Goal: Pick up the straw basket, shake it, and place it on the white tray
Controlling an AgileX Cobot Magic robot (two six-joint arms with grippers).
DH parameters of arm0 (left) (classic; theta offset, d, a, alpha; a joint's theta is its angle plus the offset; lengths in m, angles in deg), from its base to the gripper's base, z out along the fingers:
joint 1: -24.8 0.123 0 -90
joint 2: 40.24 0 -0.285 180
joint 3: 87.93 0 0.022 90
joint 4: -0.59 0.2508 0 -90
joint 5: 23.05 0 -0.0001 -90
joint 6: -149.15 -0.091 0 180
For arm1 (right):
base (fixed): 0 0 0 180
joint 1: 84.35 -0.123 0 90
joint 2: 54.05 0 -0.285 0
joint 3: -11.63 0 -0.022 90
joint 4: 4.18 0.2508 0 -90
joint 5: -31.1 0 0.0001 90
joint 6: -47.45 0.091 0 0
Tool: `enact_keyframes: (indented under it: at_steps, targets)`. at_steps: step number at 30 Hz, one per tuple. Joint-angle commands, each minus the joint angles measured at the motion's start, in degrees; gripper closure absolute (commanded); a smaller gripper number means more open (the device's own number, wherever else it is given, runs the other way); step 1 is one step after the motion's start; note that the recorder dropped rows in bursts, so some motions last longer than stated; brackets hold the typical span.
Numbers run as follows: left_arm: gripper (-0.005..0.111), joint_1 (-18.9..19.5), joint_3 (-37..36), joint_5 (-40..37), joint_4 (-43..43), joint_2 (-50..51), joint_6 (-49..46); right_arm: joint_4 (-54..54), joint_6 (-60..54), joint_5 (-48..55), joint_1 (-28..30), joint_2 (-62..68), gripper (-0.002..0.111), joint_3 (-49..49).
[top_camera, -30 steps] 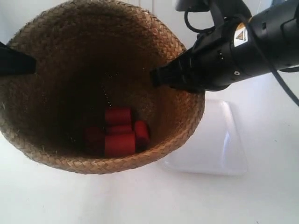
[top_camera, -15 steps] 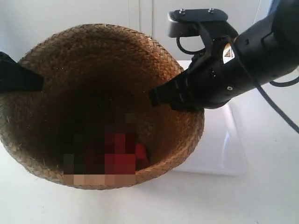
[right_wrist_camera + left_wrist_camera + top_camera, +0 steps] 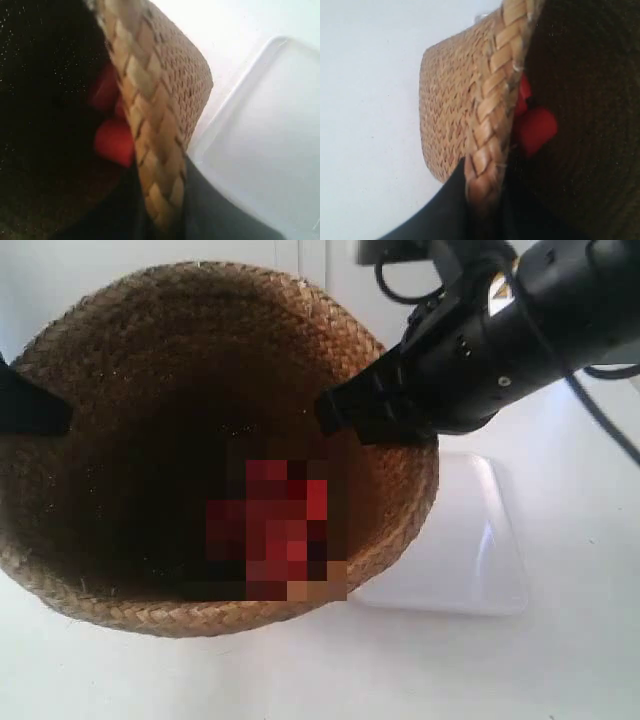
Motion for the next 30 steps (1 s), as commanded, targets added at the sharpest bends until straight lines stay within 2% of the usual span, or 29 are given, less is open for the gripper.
enact_keyframes:
  at_steps: [1,15,21,26,28,30]
  targets:
    - [0.107,0.02,1.14,1.29,-2.18,-2.32,-1.99,-2.19,-0.96,0.24,0.01,-1.21,0.108,-0.56]
    - [0.107,0.02,1.14,2.35,-2.79,-0.82,-1.99,-2.99,-0.59,1.09,0.01,0.45,0.108,0.23]
    - [0.107,0.02,1.14,0.23,-2.58,-0.33,-9.26,-3.1,-0.59,0.4,0.01,0.88,0.108,0.23]
    - [0.107,0.02,1.14,1.49,-3.52,0.0,-7.94,-3.0,-0.59,0.3,0.01,2.48,0.108,0.23]
    - [0.107,0.02,1.91,1.93,-3.65,0.0,-7.94,-3.11,-0.59,2.0,0.01,1.82,0.108,-1.42]
    - [0.107,0.02,5.52,-2.08,-3.65,-0.52,-6.7,-3.01,-0.69,5.76,0.01,-0.97,0.108,-5.94]
